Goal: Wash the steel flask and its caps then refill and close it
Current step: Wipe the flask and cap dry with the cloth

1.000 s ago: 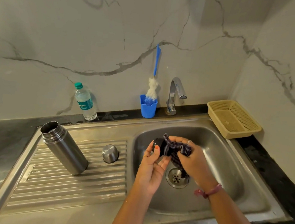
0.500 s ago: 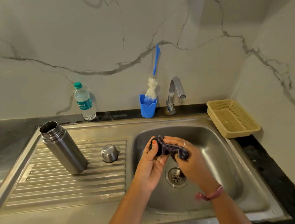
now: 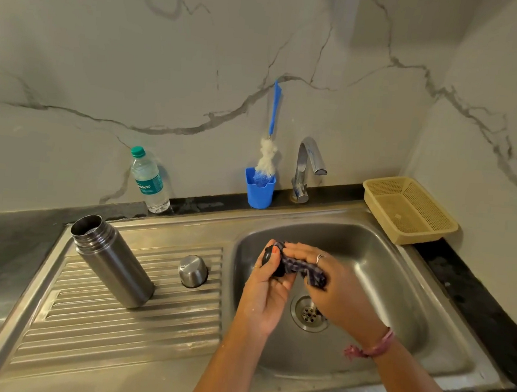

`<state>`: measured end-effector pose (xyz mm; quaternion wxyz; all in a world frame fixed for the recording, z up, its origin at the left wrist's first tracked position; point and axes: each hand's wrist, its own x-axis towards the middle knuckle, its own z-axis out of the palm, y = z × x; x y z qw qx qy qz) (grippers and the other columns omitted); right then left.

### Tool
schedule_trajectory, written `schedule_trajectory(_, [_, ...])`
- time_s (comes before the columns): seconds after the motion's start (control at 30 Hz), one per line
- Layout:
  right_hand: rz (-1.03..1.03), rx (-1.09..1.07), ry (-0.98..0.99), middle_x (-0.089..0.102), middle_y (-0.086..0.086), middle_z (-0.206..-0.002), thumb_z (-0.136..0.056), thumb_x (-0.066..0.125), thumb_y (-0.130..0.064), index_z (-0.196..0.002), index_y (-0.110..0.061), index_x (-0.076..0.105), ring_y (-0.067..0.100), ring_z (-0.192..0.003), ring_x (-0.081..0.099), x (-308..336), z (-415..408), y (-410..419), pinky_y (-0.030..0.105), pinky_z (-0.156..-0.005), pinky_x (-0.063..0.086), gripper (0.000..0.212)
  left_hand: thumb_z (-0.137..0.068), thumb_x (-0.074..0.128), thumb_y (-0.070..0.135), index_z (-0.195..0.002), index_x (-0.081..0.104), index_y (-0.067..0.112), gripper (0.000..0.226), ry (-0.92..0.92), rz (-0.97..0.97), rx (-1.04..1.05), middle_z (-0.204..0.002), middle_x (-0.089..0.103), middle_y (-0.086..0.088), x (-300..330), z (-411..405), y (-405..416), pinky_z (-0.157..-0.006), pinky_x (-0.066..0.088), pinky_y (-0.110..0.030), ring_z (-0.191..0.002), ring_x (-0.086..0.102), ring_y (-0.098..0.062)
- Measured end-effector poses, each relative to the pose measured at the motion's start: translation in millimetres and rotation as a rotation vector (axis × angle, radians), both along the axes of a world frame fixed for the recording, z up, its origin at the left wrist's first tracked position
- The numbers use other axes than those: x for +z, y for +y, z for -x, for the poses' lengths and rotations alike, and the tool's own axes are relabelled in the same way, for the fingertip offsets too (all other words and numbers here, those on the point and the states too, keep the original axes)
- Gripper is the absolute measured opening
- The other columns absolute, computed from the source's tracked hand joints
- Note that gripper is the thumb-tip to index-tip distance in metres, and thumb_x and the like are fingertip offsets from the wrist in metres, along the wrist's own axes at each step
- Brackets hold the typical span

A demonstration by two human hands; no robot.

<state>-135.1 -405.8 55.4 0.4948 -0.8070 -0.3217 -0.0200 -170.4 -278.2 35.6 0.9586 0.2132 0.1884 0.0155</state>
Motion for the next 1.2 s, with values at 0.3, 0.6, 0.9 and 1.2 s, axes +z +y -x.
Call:
schedule_trajectory(0.3, [-0.052,-0.106,0.169,0.061,-0.006,-0.128,-0.080,0.051,0.014,-0.130,-0.020,0.057,-0.005,-0.118,0.053,5,-4,-1,0.010,-0.099,0.041,0.061,-0.082,0.059,-0.006,-0.133,0.057,0.018,0.057,-0.060,-0.022,-0.009,-0.110,0.072,-0.017,-1,3,0,-0.075,0.061,-0.030,-0.100,0.068,-0.024])
schedule_trajectory(0.6, [-0.157,-0.150,0.115,0.051,-0.009,-0.139,-0.078,0.050,0.000,-0.139,-0.015,0.047,0.001,-0.131,0.044,-36,16,3,0.028,-0.110,0.038,0.063,-0.081,0.061,-0.001,-0.135,0.054,0.012,0.055,0.038,0.074,0.007,-0.110,0.070,-0.018,-9,5,-7,-0.082,0.061,-0.034,-0.098,0.065,-0.024])
schedule_trajectory(0.9, [0.039,-0.088,-0.208,0.041,-0.002,-0.150,-0.076,0.051,0.002,-0.145,-0.017,0.036,0.014,-0.139,0.037,-52,21,-1,0.030,-0.114,0.032,0.073,-0.084,0.066,0.014,-0.136,0.052,0.002,0.055,0.063,0.007,0.026,-0.122,0.063,-0.019,-7,-4,1,-0.086,0.058,-0.034,-0.101,0.066,-0.025])
schedule_trajectory(1.2, [-0.040,-0.129,-0.077,0.040,-0.002,-0.149,-0.077,0.048,0.003,-0.145,-0.013,0.039,0.010,-0.139,0.036,-48,9,3,0.033,-0.114,0.032,0.070,-0.082,0.069,0.010,-0.122,0.061,0.003,0.041,0.085,0.040,-0.023,-0.111,0.069,-0.016,-9,3,-2,-0.085,0.060,-0.033,-0.095,0.070,-0.022])
